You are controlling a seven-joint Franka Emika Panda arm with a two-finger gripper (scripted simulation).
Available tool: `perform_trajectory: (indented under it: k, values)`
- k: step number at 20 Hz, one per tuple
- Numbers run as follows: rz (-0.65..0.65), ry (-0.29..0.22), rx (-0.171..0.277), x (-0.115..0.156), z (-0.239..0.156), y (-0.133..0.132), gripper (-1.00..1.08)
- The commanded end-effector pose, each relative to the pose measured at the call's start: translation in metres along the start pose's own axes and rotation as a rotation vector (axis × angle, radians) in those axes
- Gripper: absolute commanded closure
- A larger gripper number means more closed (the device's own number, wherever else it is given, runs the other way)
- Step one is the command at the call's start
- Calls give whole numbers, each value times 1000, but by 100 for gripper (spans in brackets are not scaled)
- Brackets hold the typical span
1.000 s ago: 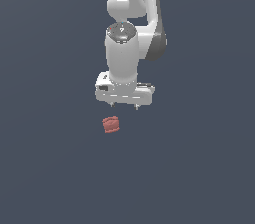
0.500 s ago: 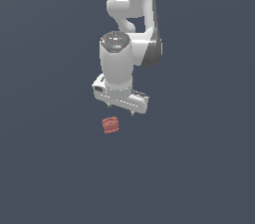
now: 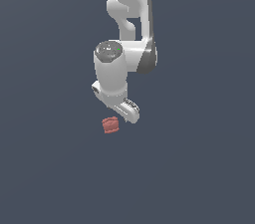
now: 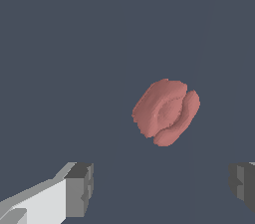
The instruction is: Pick up the object and move it to a goal position.
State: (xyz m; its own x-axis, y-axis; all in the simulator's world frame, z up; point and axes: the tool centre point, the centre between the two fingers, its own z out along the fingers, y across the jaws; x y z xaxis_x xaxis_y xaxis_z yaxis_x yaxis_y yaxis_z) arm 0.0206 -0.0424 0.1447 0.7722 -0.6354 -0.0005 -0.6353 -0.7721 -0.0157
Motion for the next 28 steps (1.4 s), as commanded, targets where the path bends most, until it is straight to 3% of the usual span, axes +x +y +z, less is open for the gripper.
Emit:
perform_trajectory:
  k: [1,16,28]
  values:
    - [80,-1,-1,3,5,3,-92]
    - [510,2,-11,22,34,20,-92]
    - [642,6,-15,28,42,26,-92]
